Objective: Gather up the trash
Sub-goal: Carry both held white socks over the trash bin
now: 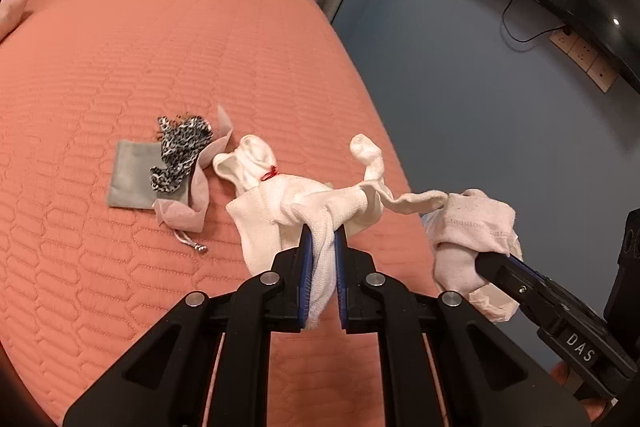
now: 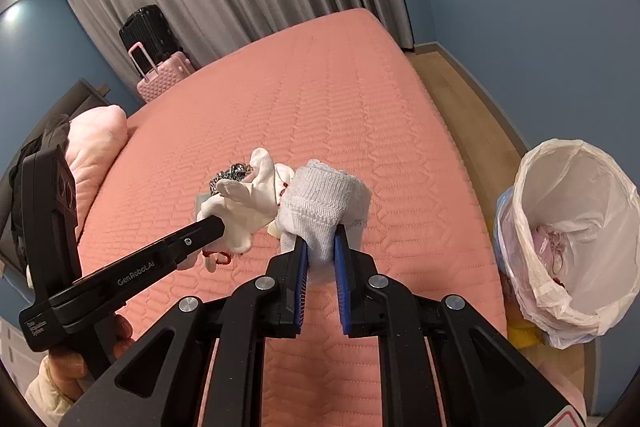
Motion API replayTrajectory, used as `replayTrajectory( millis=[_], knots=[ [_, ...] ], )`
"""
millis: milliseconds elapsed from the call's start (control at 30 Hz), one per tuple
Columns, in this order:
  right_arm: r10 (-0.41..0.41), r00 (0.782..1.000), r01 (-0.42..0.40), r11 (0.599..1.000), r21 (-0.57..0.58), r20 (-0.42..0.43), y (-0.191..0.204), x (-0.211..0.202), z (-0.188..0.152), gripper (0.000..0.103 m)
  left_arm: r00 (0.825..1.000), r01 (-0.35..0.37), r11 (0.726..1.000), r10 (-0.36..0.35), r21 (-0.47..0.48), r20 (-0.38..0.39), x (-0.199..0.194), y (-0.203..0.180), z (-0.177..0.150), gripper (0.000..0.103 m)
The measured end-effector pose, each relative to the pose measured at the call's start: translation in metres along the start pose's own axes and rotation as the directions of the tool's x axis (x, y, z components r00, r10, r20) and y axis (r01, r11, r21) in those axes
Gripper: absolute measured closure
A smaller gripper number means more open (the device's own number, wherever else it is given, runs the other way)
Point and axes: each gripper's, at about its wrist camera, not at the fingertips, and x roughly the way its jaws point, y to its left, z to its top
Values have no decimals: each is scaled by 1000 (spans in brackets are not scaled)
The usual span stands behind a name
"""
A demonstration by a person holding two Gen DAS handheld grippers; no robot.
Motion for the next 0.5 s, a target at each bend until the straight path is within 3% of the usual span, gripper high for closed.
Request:
replayTrajectory(
  millis=[500],
  knots=[
    [-32, 977, 25, 999, 39, 209, -37, -113, 23, 91, 989, 93, 976, -114, 198, 95, -32, -119, 9, 92]
  ],
)
